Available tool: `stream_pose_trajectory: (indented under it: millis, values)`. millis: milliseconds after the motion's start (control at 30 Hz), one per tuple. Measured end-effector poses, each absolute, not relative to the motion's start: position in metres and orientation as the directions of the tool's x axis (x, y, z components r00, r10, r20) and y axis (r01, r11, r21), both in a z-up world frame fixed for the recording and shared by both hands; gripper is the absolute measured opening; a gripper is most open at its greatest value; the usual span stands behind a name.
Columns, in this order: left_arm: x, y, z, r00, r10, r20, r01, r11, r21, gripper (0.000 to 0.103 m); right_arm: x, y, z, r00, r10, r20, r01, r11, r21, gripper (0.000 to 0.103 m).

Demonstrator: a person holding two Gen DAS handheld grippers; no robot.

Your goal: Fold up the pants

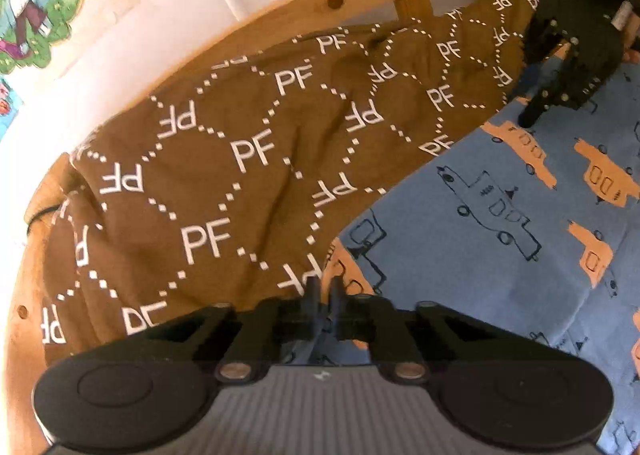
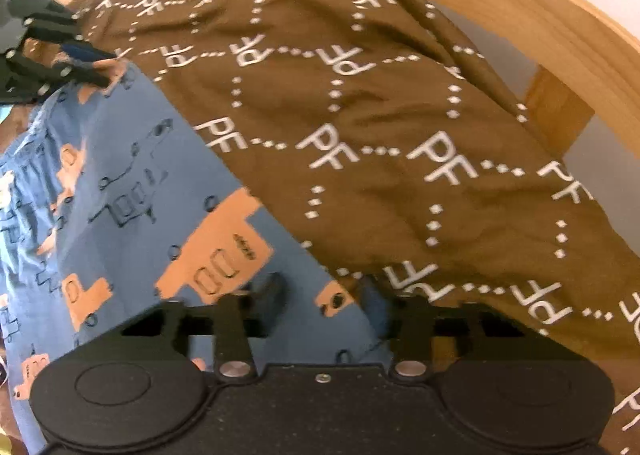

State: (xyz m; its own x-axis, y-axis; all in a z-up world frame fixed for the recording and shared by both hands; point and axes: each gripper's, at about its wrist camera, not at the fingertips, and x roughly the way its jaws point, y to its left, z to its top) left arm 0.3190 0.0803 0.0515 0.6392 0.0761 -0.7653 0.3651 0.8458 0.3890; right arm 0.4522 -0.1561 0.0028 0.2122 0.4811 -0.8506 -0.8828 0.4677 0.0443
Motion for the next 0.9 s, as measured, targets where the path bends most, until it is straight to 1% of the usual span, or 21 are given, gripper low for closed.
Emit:
stream_pose_trajectory:
  millis: [33,67,133,233,300,467,533,667,700,767,900]
  values:
    - [0.318,0.080,0.052,0.646,0.078,-0.759,0.357,0.849,0.390,0.001,0.449,-0.154,0.003,0.219,0.477,-0.851,-0.888,0.459,0.029,0.013]
    - [0.317,0.080,0.052,0.654,0.082,-0.752,0.347,0.851,0.395,0.001,0.444,-0.152,0.003,0.236,0.471,-0.850,-0.892,0.452,0.003,0.007]
    - [0.314,0.079,0.054,0.674,0.091,-0.733,0.331,0.850,0.409,0.000,0.433,-0.151,0.005,0.279,0.460,-0.843,-0.893,0.448,-0.051,0.001]
    - [0.311,0.078,0.060,0.707,0.102,-0.700,0.303,0.851,0.430,0.000,0.422,-0.150,0.016,0.378,0.456,-0.806,-0.875,0.461,-0.150,0.001]
    - [0.310,0.079,0.067,0.723,0.102,-0.683,0.275,0.865,0.420,0.000,0.419,-0.149,0.029,0.465,0.457,-0.758,-0.841,0.496,-0.217,0.001]
    - [0.311,0.086,0.077,0.774,0.135,-0.618,0.191,0.882,0.431,0.000,0.438,-0.151,0.058,0.603,0.464,-0.648,-0.749,0.609,-0.261,0.001]
    - [0.316,0.088,0.076,0.764,0.146,-0.628,0.184,0.884,0.430,0.000,0.444,-0.143,0.056,0.616,0.459,-0.640,-0.738,0.620,-0.265,0.001]
    - [0.320,0.088,0.066,0.753,0.164,-0.637,0.186,0.876,0.445,0.000,0.453,-0.131,0.034,0.619,0.407,-0.672,-0.726,0.622,-0.292,0.002]
    - [0.320,0.088,0.064,0.754,0.164,-0.636,0.189,0.873,0.449,0.000,0.451,-0.132,0.031,0.620,0.432,-0.655,-0.727,0.631,-0.272,0.002]
    - [0.316,0.088,0.065,0.762,0.150,-0.629,0.190,0.878,0.439,0.000,0.449,-0.137,0.029,0.631,0.428,-0.647,-0.713,0.649,-0.266,0.002]
    - [0.303,0.092,0.072,0.787,0.099,-0.608,0.205,0.889,0.410,0.000,0.428,-0.156,0.045,0.669,0.450,-0.592,-0.691,0.671,-0.271,0.002]
